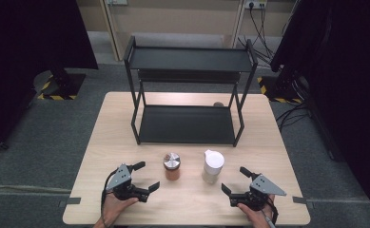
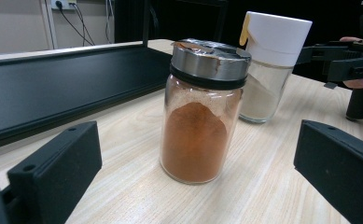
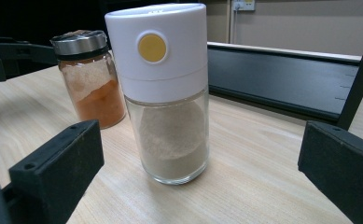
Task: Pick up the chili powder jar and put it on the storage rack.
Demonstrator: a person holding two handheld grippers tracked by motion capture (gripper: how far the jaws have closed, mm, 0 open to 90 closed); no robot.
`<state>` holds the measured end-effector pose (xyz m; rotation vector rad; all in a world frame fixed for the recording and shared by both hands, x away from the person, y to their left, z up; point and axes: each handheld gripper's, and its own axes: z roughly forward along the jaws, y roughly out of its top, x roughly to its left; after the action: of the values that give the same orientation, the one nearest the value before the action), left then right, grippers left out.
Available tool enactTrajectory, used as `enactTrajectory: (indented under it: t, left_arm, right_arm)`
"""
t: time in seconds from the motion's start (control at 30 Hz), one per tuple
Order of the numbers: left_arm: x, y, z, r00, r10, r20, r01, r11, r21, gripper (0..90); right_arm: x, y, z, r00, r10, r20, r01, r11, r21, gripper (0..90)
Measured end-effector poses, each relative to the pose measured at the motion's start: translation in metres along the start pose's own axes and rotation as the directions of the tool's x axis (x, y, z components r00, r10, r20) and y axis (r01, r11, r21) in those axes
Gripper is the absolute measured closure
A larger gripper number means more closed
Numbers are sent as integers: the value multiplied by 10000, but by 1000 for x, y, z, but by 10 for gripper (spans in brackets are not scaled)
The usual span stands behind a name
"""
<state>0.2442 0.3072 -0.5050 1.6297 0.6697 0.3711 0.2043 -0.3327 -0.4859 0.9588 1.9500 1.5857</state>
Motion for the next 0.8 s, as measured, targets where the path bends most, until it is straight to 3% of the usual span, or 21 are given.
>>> enactTrajectory:
  t: [0.43, 0.8]
  left_arm:
    - [0, -1, 0, 10000, -71, -10, 71, 10000, -70, 3]
    - [-3, -1, 2, 9999, 128, -5, -128, 9999, -96, 3]
  right_arm:
    - [0, -1, 0, 10000, 39, -39, -39, 10000, -41, 4]
    - [1, -2, 1, 10000, 11, -56, -12, 10000, -82, 4]
